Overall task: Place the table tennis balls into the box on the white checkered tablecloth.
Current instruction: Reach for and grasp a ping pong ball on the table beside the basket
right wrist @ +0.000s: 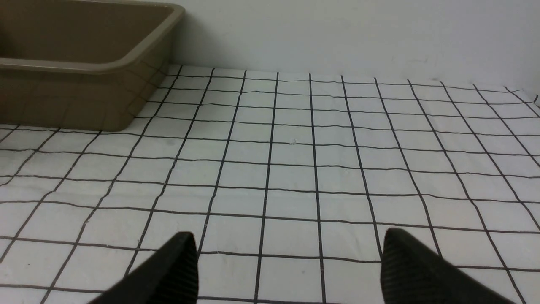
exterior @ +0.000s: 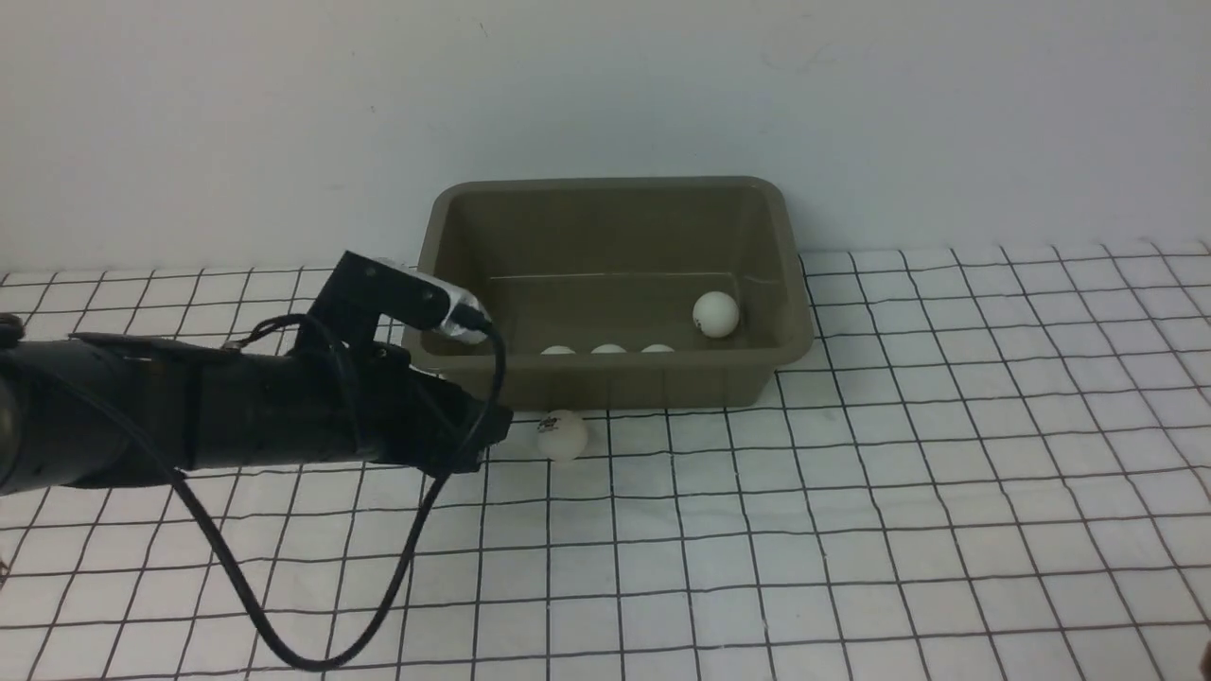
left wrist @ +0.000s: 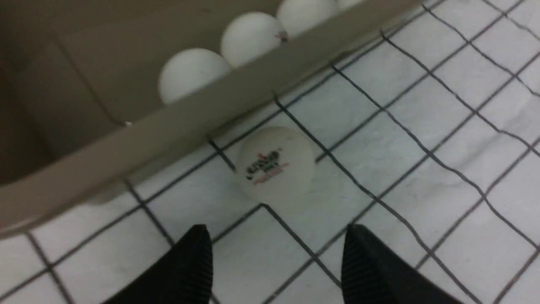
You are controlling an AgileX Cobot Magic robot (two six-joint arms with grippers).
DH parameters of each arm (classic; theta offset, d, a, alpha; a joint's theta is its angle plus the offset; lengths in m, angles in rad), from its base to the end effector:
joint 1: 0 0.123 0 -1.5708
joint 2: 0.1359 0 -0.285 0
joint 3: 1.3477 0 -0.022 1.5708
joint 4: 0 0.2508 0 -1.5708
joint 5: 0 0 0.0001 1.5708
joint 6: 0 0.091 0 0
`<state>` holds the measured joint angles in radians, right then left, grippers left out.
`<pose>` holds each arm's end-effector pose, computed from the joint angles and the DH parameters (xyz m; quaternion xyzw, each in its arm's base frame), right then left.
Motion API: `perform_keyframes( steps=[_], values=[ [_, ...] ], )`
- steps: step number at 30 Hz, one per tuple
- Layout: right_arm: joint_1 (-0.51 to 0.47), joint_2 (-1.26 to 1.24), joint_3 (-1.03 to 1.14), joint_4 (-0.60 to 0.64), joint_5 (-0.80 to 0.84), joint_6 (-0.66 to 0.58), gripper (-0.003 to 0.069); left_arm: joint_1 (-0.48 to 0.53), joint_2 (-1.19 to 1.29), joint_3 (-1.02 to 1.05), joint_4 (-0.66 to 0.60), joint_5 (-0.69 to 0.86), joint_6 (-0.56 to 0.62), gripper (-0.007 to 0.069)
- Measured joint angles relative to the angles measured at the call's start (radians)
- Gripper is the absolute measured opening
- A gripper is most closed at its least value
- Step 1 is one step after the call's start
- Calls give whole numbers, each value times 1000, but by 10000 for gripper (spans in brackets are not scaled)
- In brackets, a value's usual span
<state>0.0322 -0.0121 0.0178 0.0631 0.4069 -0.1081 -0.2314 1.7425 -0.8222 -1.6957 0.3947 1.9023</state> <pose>0.0514 0.0039 0.1714 -0.0407 0.8110 0.0049 0.5835 0.3142 -0.1098 0.1646 0.2653 0.8690 -0.1861 0.3740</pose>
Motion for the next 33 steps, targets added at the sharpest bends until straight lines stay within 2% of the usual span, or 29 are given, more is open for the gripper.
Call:
perform_keyframes(
  steps=[5,9,14,20,23,28,33],
  values=[
    [0,0,0,0,0,3,526,-101,86,0,-13,-19,18,329],
    [0,0,0,0,0,3,526,-122,90,1,-15,-43,27,323],
    [0,0,0,0,0,3,526,-122,62,1,-18,-35,34,321],
    [0,0,0,0,0,3,526,-122,-32,1,-14,151,34,321],
    [0,0,0,0,0,3,526,-117,-110,1,23,189,34,321],
    [0,0,0,0,0,3,526,-73,-196,1,85,244,35,321],
    [0,0,0,0,0,4,526,-9,-234,2,67,287,42,321]
  ],
)
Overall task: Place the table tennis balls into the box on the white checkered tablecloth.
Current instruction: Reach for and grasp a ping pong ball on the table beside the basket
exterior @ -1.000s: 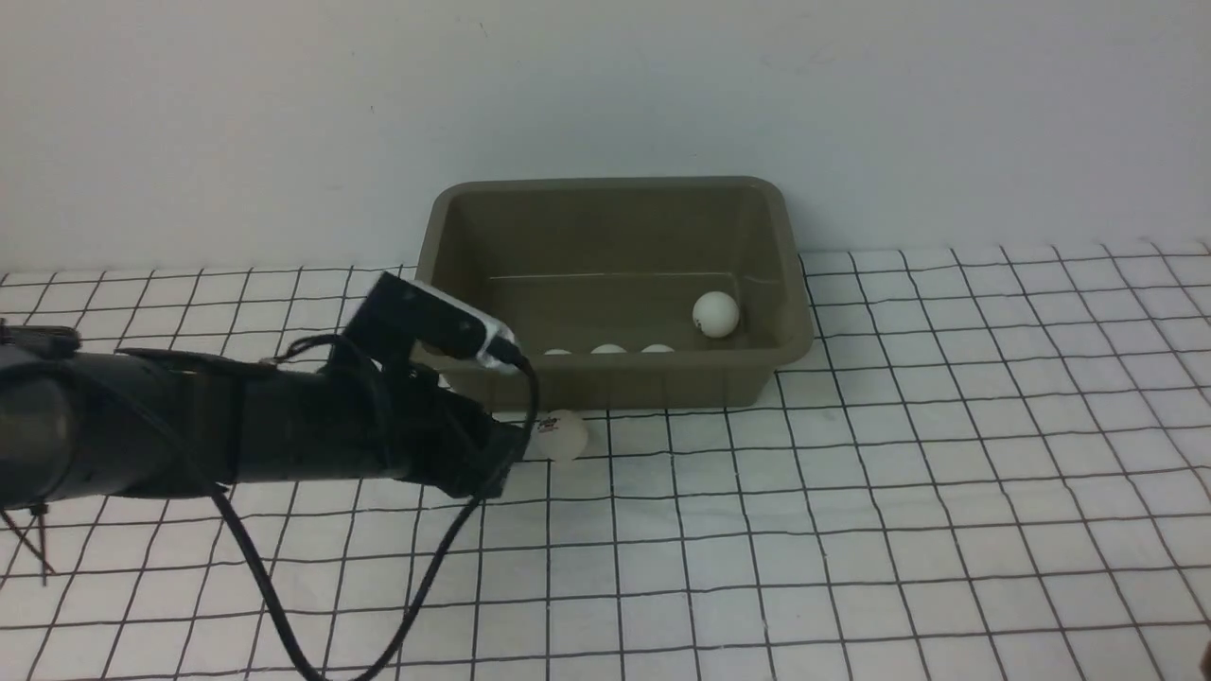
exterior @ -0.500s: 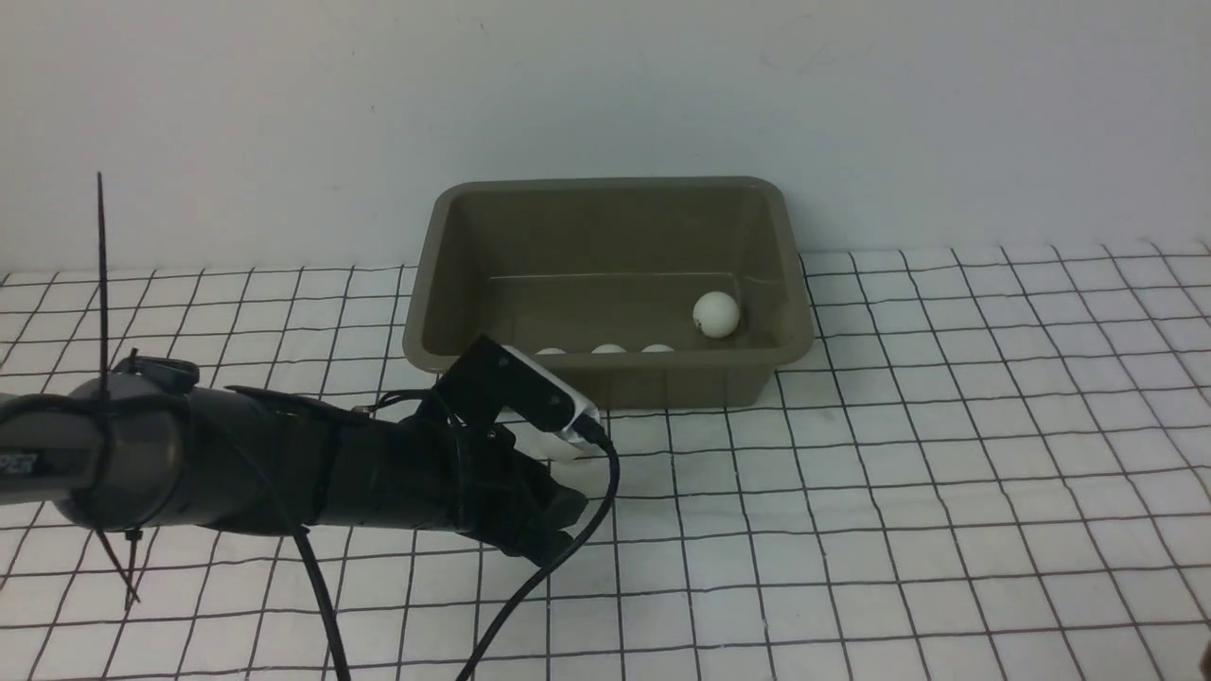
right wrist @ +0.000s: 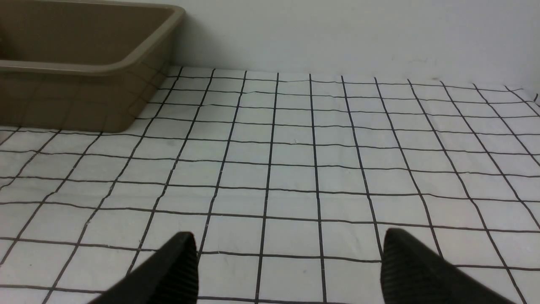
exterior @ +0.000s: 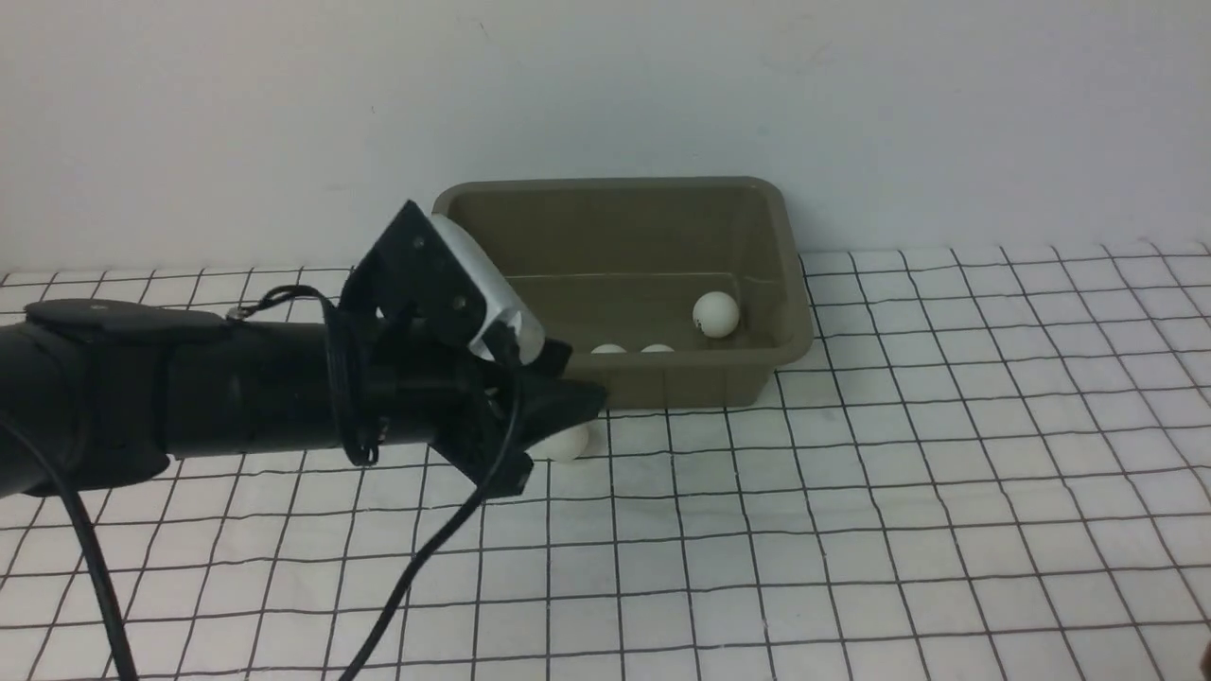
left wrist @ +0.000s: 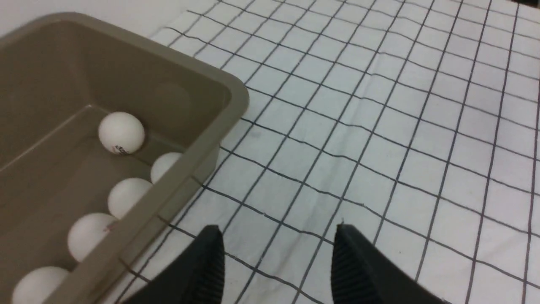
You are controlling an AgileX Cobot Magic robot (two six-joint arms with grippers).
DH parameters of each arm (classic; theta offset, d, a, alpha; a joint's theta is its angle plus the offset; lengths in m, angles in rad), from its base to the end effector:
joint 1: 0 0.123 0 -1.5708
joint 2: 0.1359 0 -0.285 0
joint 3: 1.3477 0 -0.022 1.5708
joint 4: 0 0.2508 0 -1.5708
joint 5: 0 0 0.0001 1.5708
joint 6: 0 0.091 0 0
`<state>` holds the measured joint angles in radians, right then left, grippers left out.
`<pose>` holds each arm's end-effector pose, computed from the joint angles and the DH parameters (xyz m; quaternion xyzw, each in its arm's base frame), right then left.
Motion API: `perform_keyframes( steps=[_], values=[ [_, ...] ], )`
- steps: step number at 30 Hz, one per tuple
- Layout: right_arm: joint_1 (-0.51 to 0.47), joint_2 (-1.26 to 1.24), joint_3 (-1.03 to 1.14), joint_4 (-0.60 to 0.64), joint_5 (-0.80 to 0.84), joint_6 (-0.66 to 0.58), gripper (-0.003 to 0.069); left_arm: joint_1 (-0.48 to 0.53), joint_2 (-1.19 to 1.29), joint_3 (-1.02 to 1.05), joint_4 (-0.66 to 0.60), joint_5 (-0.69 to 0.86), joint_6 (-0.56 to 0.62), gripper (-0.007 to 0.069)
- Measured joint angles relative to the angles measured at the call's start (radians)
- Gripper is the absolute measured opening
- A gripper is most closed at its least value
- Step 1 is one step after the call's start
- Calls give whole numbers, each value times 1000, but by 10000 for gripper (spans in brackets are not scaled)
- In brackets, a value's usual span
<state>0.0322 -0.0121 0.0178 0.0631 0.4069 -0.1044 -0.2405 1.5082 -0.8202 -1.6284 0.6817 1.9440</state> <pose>0.0514 0.0039 0.1714 -0.0392 0.8111 0.0060 0.5835 0.2780 -0.1272 0.2464 0.3760 0.7504 -0.2779 0.4672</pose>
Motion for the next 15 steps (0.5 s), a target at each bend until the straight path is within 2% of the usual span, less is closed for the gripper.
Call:
perform_keyframes(
  steps=[3,6,10,13,14,15],
  values=[
    [0,0,0,0,0,0,526,18,-2,15,-48,-17,-12,321],
    [0,0,0,0,0,0,526,16,-2,24,-55,-124,-69,321],
    [0,0,0,0,0,0,526,12,-2,25,-68,-328,-95,321],
    [0,0,0,0,0,0,526,11,-2,26,-56,-507,-60,321],
    [0,0,0,0,0,0,526,11,-2,26,-56,-507,-60,321],
    [0,0,0,0,0,0,526,11,-2,26,-56,-610,-30,321]
  ],
)
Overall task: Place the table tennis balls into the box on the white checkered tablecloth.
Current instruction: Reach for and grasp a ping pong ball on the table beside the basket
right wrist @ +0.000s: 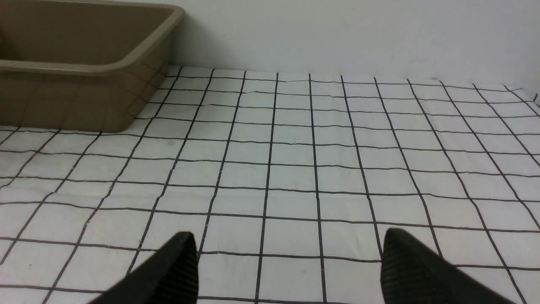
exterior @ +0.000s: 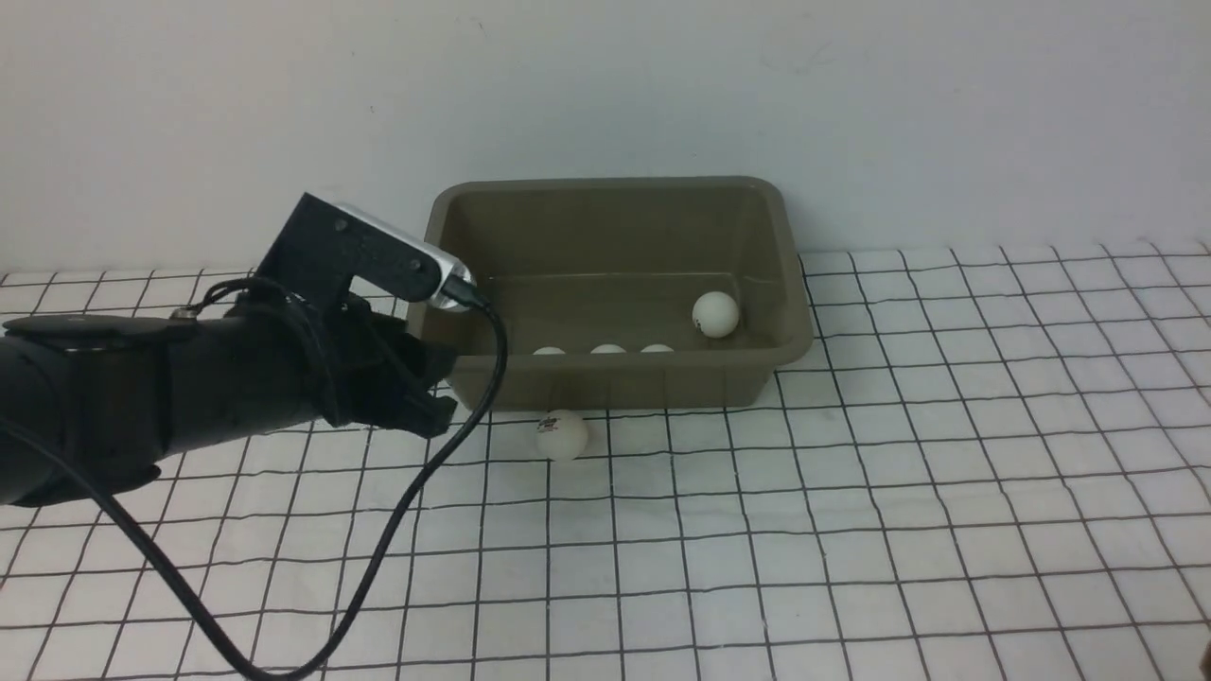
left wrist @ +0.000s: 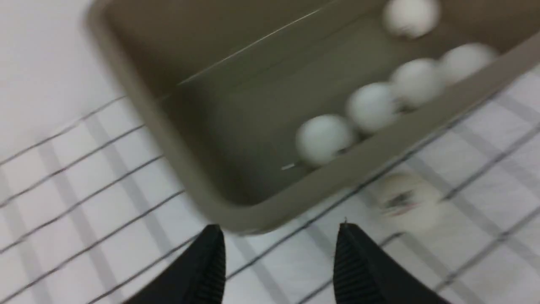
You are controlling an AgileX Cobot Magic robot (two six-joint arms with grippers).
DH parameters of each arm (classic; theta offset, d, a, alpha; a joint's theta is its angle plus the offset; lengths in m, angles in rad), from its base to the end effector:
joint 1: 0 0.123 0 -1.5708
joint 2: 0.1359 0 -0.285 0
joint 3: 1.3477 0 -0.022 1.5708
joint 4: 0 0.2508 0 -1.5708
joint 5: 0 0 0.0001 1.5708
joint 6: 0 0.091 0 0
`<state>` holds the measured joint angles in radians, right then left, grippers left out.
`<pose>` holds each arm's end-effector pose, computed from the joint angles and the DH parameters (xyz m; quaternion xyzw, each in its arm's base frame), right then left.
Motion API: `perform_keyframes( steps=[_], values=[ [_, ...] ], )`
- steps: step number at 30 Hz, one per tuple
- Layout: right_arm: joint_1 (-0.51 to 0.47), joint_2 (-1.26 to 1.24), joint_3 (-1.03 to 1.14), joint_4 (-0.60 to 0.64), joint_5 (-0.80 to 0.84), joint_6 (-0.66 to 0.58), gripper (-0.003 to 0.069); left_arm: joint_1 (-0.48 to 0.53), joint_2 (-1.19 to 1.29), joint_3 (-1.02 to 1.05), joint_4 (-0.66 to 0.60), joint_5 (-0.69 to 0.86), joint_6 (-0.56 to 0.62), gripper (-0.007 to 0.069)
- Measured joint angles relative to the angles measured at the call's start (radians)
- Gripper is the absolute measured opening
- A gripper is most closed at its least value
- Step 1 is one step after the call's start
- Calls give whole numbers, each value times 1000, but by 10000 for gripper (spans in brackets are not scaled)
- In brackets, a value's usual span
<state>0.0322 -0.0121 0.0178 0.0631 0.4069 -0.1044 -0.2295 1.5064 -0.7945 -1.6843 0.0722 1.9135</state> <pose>0.0514 0.0039 0.1714 -0.0392 0.8111 0.0060 0.5835 0.3011 -0.0771 0.2260 0.2177 0.8608 -0.0320 0.4589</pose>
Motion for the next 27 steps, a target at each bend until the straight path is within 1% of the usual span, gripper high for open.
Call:
perform_keyframes(
  steps=[1,2,3,5,7,9,11,12,15,16,17,19,21,23,24,25,26,27],
  values=[
    [0,0,0,0,0,0,526,0,-1,0,-3,-33,19,321],
    [0,0,0,0,0,0,526,0,-1,0,-3,-33,19,321],
    [0,0,0,0,0,0,526,0,-4,2,-7,-67,50,321],
    [0,0,0,0,0,0,526,-2,-25,14,-7,-13,133,321],
    [0,0,0,0,0,0,526,-13,-46,19,1,105,190,321],
    [0,0,0,0,0,0,526,-24,-73,21,57,266,215,321],
    [0,0,0,0,0,0,526,-31,-86,21,110,451,204,321],
    [0,0,0,0,0,0,526,-32,-88,22,119,501,199,321],
    [0,0,0,0,0,0,526,-38,-91,22,108,710,165,321],
    [0,0,0,0,0,0,526,-40,-91,22,105,741,138,321],
    [0,0,0,0,0,0,526,-41,-91,22,104,765,84,321],
    [0,0,0,0,0,0,526,-41,-92,22,116,769,-61,321],
    [0,0,0,0,0,0,526,-41,-93,22,185,727,-286,321],
    [0,0,0,0,0,0,526,-41,-93,23,318,649,-555,321],
    [0,0,0,0,0,0,526,-41,-93,23,391,616,-670,321],
    [0,0,0,0,0,0,526,-41,-93,23,481,593,-827,321],
    [0,0,0,0,0,0,526,-41,-93,23,552,571,-948,321],
    [0,0,0,0,0,0,526,-41,-93,23,614,561,-1003,321]
  ],
)
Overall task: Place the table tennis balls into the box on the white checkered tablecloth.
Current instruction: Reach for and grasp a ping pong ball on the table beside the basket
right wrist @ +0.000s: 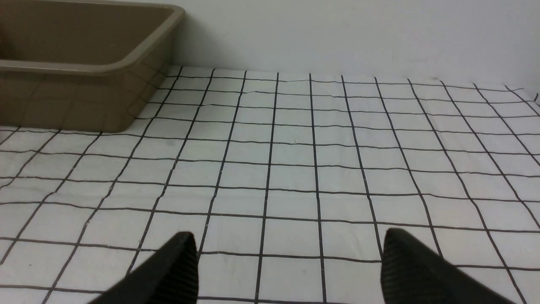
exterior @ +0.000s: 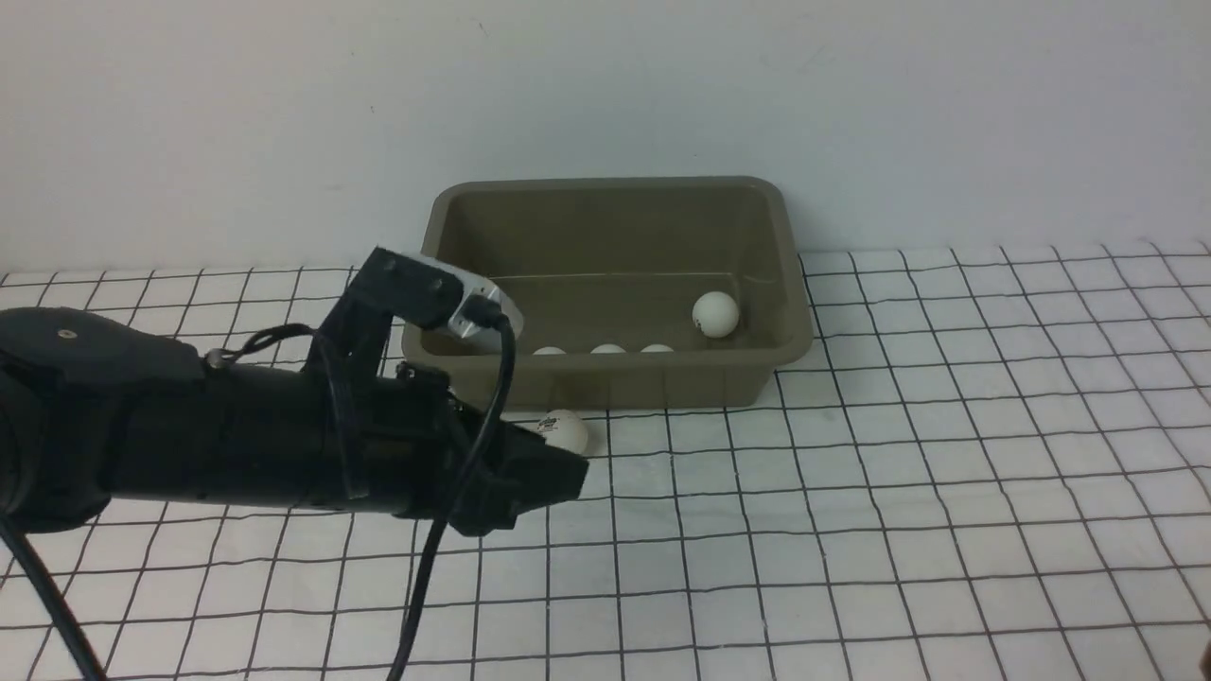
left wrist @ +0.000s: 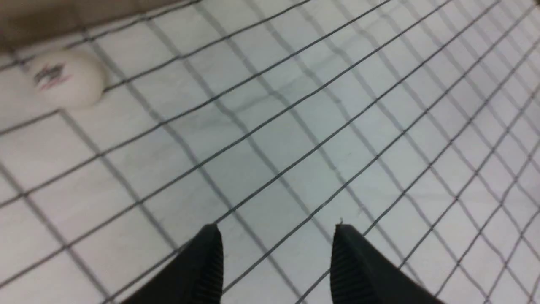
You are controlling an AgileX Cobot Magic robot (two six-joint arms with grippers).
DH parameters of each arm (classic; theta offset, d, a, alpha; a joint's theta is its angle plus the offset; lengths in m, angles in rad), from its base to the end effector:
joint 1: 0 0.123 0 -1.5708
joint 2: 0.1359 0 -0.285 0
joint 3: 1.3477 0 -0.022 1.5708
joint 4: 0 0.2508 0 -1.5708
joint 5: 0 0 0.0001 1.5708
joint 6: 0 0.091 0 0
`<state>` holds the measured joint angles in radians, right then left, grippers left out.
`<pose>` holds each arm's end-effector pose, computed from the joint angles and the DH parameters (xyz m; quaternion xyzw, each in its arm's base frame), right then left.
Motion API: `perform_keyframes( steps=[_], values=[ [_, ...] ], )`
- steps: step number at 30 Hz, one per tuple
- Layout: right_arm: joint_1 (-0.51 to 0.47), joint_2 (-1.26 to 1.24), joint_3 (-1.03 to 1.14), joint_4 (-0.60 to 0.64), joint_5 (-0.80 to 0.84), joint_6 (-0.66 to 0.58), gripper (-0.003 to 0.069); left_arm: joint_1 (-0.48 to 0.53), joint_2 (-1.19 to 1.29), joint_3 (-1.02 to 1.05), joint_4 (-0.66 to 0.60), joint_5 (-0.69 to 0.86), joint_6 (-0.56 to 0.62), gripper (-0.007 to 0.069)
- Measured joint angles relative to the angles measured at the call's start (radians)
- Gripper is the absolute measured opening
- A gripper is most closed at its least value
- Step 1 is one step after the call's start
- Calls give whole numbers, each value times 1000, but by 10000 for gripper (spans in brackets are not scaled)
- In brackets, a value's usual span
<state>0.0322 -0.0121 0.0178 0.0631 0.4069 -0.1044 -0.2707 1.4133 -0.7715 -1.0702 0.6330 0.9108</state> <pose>0.0514 0.0039 0.1714 -0.0392 0.8111 0.0060 0.5835 0.2450 -0.1171 0.2340 0.1829 0.8942 -0.3039 0.2733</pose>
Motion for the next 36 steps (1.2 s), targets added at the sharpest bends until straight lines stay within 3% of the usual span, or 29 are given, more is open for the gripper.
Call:
perform_keyframes(
  steps=[3,5,10,14,23,27,36],
  values=[
    [0,0,0,0,0,0,526,0,1,0,216,-74,-211,321],
    [0,0,0,0,0,0,526,0,13,0,340,-148,-289,321],
    [0,0,0,0,0,0,526,0,110,0,363,-285,-282,367],
    [0,0,0,0,0,0,526,-3,163,0,213,-343,-110,439],
    [0,0,0,0,0,0,526,-73,248,-1,-549,-397,626,482],
    [0,0,0,0,0,0,526,-76,298,-26,-629,-371,832,482],
    [0,0,0,0,0,1,526,-78,392,-107,-643,-215,888,482]
  ],
)
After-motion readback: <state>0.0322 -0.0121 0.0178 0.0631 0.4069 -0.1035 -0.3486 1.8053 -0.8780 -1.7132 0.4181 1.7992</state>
